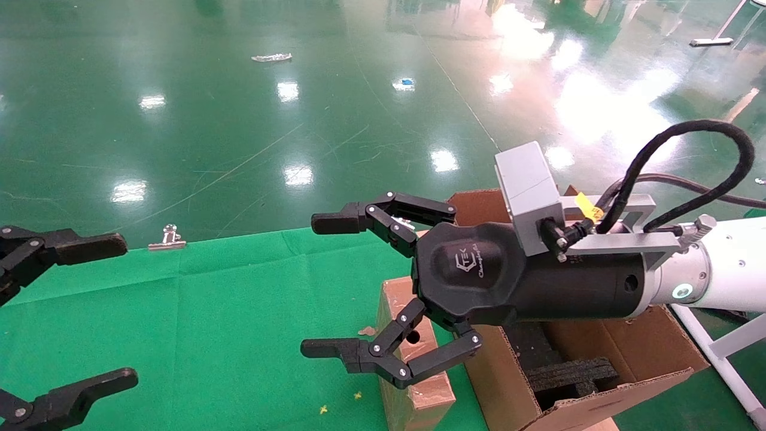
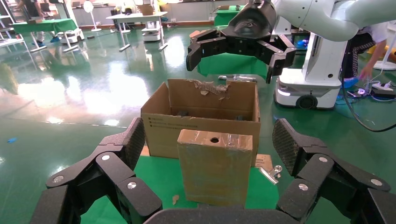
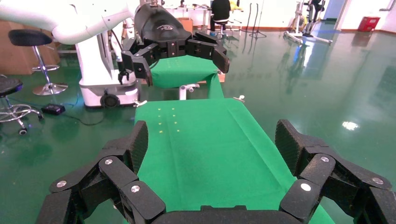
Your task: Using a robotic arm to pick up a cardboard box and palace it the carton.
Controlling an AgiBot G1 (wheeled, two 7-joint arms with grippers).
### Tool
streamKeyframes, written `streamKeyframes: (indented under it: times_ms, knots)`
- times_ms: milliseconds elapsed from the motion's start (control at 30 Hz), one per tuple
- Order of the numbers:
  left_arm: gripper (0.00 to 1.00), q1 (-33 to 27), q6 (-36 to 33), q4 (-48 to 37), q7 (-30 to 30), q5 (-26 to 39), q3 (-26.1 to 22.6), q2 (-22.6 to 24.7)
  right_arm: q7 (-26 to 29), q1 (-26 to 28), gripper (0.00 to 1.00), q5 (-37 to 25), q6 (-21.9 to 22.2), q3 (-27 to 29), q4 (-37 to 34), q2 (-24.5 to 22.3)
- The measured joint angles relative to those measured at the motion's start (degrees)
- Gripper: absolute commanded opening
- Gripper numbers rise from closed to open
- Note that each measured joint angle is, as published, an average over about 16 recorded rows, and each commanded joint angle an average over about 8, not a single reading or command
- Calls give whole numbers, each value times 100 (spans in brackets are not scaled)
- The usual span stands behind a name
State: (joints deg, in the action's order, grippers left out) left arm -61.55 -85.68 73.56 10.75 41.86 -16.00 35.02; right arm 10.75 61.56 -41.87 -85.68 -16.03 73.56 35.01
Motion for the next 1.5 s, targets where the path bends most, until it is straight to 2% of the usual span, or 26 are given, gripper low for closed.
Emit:
streamKeyframes:
  times_ms: [433,700,1133,1500]
  knots:
    - [100,-1,0,-1,-1,0,-1,0,38,20,100,-81,14,-38,54,-12]
    - [100,-2,-1,-4,-3,-1,-4,-1,179,358,100,-820,-62,-420,260,76]
    - [100,-5,0,-6,-6,-5,-10,-2,680,1969,100,-2882,-393,-2060,425,796]
    - [100,-6,2,-6,-9,-8,-14,-4,1384,3646,100,-3643,-477,-3597,410,1000]
